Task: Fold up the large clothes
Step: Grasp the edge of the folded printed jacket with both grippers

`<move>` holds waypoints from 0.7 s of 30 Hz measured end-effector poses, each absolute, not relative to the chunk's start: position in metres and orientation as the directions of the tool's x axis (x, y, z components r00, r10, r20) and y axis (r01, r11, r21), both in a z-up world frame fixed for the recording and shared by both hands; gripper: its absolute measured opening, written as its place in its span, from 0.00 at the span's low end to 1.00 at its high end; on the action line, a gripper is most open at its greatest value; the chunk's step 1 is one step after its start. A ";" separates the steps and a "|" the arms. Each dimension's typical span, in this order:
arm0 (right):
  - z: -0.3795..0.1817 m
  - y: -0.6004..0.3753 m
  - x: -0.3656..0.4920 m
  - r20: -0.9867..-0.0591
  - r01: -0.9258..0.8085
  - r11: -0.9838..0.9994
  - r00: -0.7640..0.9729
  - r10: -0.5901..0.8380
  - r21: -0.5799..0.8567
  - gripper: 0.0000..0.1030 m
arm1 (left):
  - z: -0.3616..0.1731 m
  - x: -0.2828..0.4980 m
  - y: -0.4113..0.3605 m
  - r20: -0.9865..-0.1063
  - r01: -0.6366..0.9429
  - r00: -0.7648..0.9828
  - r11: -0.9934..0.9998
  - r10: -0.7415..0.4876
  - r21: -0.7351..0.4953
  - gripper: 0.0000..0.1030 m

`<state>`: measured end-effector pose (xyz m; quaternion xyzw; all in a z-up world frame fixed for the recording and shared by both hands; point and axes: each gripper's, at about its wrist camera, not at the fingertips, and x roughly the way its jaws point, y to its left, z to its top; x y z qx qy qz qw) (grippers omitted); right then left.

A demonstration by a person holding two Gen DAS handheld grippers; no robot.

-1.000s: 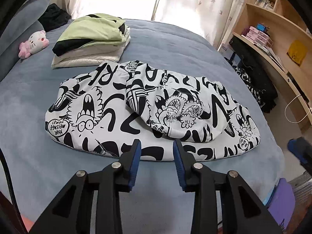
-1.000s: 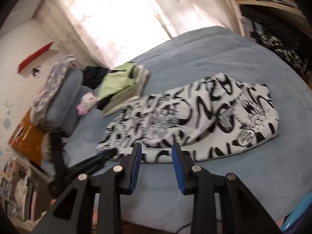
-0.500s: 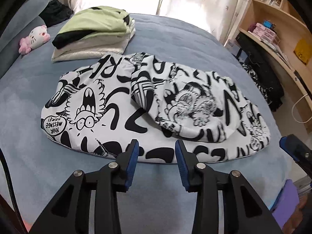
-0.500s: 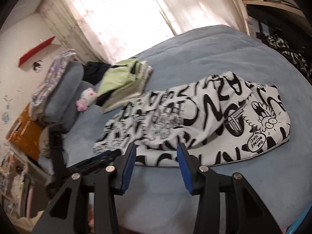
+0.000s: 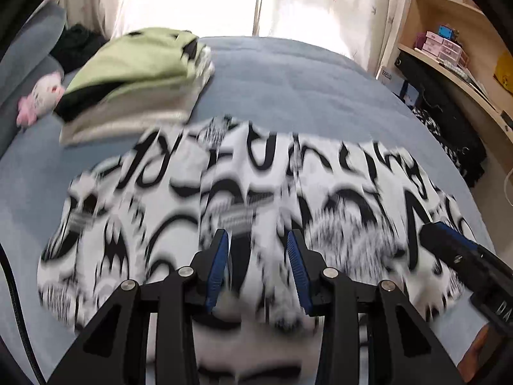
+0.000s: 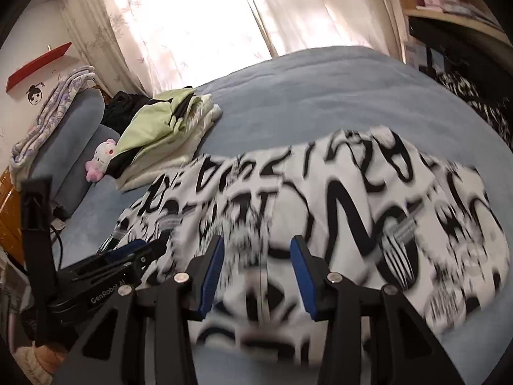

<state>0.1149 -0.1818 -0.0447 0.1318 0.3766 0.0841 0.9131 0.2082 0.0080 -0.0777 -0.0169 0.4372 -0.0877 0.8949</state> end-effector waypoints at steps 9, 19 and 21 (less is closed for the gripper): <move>-0.080 -0.154 0.201 -0.705 -0.099 0.968 0.670 0.235 0.230 0.25 | -0.118 0.275 -0.016 -0.809 0.109 0.570 0.989 -0.143 -0.098 0.36; -0.121 -0.229 0.189 -0.726 0.084 0.978 0.682 0.082 0.189 0.00 | -0.149 0.274 0.003 -0.808 0.126 0.568 0.986 -0.159 -0.105 0.36; -0.128 -0.244 0.183 -0.725 0.110 0.960 0.678 0.119 0.259 0.00 | -0.150 0.272 0.001 -0.804 0.127 0.577 0.988 -0.143 -0.086 0.36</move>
